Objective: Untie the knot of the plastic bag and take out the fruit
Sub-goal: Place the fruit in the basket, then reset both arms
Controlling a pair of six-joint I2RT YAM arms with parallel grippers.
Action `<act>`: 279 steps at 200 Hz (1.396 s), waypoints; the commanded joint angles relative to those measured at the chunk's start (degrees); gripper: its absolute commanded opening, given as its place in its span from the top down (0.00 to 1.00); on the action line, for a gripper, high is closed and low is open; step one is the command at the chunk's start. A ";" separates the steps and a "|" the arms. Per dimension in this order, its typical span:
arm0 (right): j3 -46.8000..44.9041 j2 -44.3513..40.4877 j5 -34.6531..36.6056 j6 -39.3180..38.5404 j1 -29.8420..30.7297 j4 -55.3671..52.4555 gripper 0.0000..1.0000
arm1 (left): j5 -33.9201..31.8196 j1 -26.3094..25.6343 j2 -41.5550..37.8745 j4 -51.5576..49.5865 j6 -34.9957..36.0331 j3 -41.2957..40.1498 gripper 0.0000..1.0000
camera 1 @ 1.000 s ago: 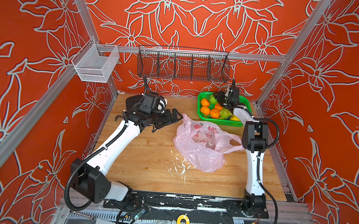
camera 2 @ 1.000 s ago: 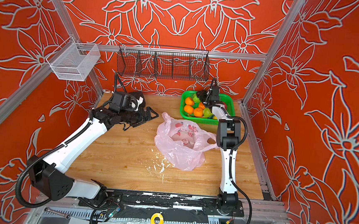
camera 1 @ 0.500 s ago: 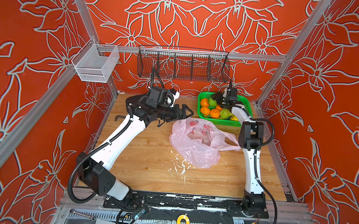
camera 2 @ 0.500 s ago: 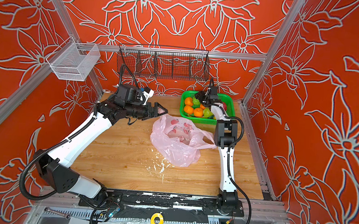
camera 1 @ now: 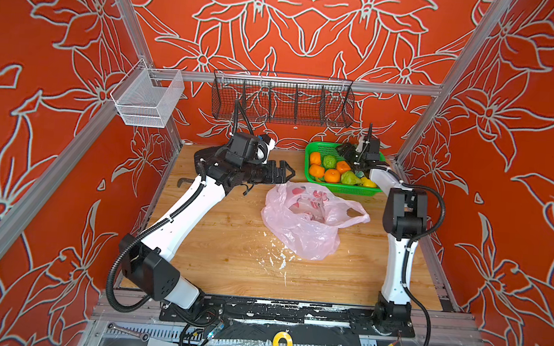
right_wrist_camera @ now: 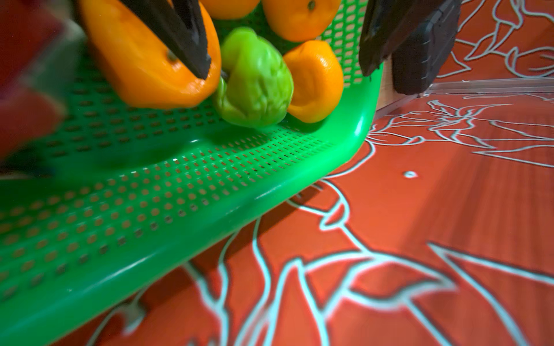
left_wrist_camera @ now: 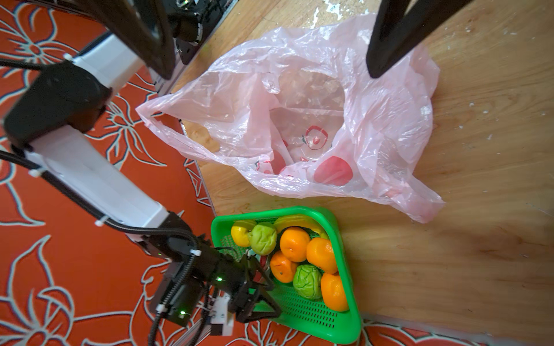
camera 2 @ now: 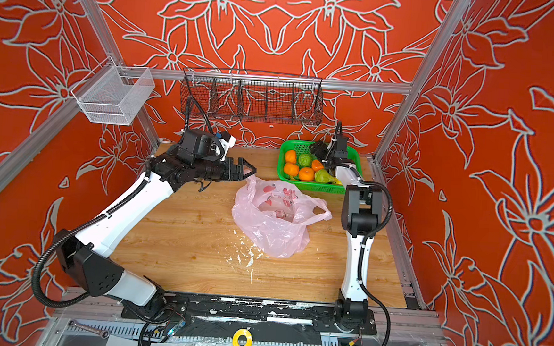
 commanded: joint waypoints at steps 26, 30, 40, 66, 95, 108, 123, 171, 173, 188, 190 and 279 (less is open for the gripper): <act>-13.04 -18.42 1.20 -8.54 -1.42 2.09 0.20 | -15.31 1.20 -7.20 2.53 4.48 -7.00 0.03; -14.61 -20.38 1.58 -9.71 -1.40 1.66 0.20 | -16.22 1.55 -7.83 2.79 4.69 -7.90 0.03; -18.91 -24.94 3.29 -11.97 -1.31 0.64 0.20 | -17.45 2.83 -9.32 3.93 5.24 -10.30 0.03; -33.01 -38.10 9.40 -15.67 -1.33 1.13 0.20 | -22.65 6.76 -12.88 6.15 4.68 -17.05 0.03; -48.48 -49.93 18.60 -21.93 -1.17 3.80 0.20 | -27.64 10.79 -14.52 8.26 6.70 -23.19 0.03; -54.45 -54.19 22.73 -23.95 -1.15 4.79 0.19 | -27.12 12.76 -14.20 9.35 8.38 -24.99 0.03; -60.11 -58.18 26.03 -26.44 -1.15 6.06 0.17 | -28.49 13.79 -13.59 10.48 9.57 -26.77 0.03; -70.47 -59.58 30.77 -35.48 -1.20 11.08 0.07 | -28.57 16.28 -12.41 17.89 12.40 -33.60 0.03; -70.63 -59.04 30.61 -35.77 -1.17 11.56 0.07 | -28.63 16.30 -12.27 18.08 12.57 -33.88 0.03; -70.97 -55.04 28.58 -38.04 -1.22 14.80 0.07 | -29.15 16.39 -11.59 19.19 14.10 -35.33 0.03; -70.98 -54.41 28.32 -38.21 -1.22 15.35 0.07 | -29.19 16.39 -11.45 19.33 14.24 -35.60 0.03; -83.50 -48.82 17.66 -42.63 -1.04 38.92 0.03 | -24.56 17.96 -12.85 31.93 18.52 -47.55 0.03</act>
